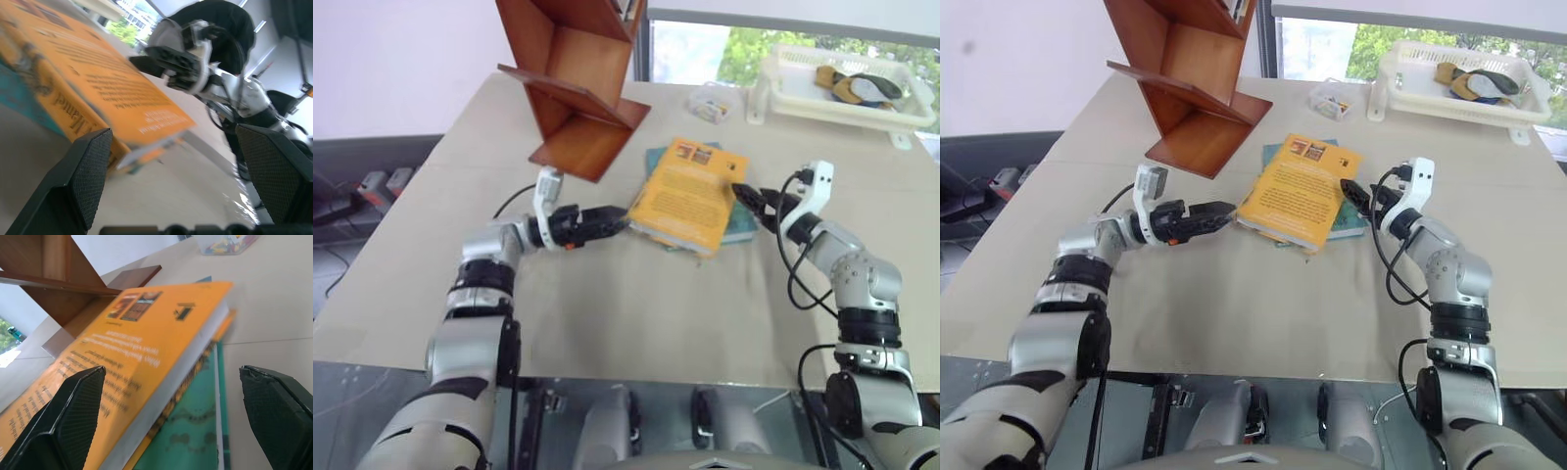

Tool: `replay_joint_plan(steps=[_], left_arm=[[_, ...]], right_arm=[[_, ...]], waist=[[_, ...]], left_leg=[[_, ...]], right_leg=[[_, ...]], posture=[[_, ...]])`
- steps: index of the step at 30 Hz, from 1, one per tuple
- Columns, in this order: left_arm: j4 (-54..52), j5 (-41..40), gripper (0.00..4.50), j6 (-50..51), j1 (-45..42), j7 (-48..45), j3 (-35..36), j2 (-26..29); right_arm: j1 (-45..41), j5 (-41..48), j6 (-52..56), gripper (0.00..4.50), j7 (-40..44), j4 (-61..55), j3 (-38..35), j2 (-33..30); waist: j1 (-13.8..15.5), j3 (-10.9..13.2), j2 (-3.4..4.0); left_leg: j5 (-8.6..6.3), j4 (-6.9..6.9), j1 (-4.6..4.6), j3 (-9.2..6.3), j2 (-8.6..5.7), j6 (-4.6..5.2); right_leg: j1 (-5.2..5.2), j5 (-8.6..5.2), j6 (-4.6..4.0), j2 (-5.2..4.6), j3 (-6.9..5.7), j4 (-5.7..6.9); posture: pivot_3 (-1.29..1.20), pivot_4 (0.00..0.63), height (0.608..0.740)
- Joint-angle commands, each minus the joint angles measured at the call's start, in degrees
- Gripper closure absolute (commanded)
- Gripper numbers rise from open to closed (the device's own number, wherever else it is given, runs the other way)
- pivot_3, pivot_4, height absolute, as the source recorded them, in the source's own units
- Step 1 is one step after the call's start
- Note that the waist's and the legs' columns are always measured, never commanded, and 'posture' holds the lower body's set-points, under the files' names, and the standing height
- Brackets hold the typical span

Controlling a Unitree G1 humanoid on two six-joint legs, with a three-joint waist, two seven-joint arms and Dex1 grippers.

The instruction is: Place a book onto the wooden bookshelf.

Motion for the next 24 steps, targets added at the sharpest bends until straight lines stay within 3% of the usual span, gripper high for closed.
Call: replay_joint_plan(steps=[1,11,15,24], left_arm=[[-11.55,-4.81,0.06,5.47,3.27,0.29,0.45,0.94],[-32.33,-13.82,0.06,13.31,13.68,7.01,0.76,0.63],[-31.97,-15.57,0.06,12.44,13.57,9.09,3.02,1.56],[-33.68,-11.43,0.06,0.19,14.24,8.91,5.38,11.20]], right_arm=[[-3.42,-0.80,-0.98,0.00,2.45,1.61,0.67,-1.46],[-8.28,-4.13,-2.76,0.00,7.05,8.70,3.58,-1.38],[-9.17,-5.32,-3.88,0.00,8.07,10.81,3.97,-1.32],[-14.59,-8.21,-9.31,0.00,12.21,20.52,4.62,-0.71]], waist=[[-0.08,0.00,0.01],[-0.66,0.00,0.02],[-0.66,0.00,0.02],[-1.10,0.02,0.05]], left_leg=[[0.00,0.00,0.01,0.01,0.00,0.00],[0.00,-0.01,0.02,-0.03,0.00,-0.01],[0.01,-0.01,0.03,-0.03,0.00,-0.02],[0.01,-0.10,0.04,0.00,0.01,-0.05]], right_leg=[[0.00,0.00,0.00,-0.01,0.01,0.03],[0.02,0.00,0.00,-0.03,0.00,-0.01],[0.02,0.00,0.00,-0.03,-0.01,0.00],[0.00,0.00,-0.01,-0.02,-0.02,-0.06]], posture=[[0.00,0.150,0.712],[0.00,0.150,0.712],[0.00,0.150,0.712],[0.00,0.150,0.712]])
